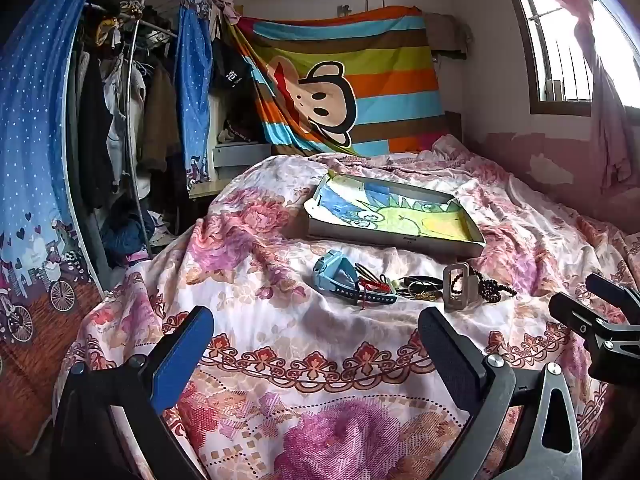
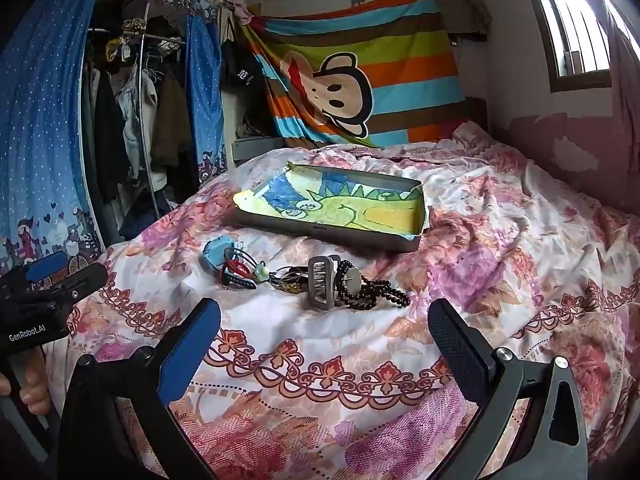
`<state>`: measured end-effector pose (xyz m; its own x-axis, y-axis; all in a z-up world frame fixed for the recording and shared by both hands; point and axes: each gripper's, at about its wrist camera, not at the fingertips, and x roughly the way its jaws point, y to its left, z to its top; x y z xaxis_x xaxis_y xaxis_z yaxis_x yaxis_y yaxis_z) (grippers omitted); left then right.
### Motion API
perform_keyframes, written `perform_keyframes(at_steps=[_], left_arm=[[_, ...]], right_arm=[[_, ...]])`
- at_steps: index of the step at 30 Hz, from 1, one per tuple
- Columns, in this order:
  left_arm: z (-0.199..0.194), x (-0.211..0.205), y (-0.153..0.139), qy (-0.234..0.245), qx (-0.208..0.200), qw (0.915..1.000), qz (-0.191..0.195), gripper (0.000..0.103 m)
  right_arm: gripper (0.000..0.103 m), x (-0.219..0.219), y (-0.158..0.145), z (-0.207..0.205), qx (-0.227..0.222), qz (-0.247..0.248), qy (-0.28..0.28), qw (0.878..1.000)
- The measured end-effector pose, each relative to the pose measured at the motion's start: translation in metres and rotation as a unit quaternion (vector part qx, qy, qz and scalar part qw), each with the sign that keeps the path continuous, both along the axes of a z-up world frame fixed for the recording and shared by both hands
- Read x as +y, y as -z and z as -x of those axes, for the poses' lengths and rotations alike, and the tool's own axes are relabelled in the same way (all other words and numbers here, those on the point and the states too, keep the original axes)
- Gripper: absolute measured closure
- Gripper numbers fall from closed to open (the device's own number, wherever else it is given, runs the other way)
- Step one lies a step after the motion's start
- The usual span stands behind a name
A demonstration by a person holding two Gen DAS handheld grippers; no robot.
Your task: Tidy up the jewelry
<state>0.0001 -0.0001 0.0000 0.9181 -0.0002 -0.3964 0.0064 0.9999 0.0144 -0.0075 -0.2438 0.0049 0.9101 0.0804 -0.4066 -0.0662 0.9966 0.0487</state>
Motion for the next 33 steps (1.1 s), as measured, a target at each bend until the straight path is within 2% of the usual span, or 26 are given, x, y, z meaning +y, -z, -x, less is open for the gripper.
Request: perform_keyframes(at_steps=[33], left_arm=[[0.0000,-0.0002,0.0001,0.001,0.002,1.0000,0.009,0.000]], right_arm=[[0.001,0.0005,0.0040,-0.0031,0.006,-0.001,0.000,1.000]])
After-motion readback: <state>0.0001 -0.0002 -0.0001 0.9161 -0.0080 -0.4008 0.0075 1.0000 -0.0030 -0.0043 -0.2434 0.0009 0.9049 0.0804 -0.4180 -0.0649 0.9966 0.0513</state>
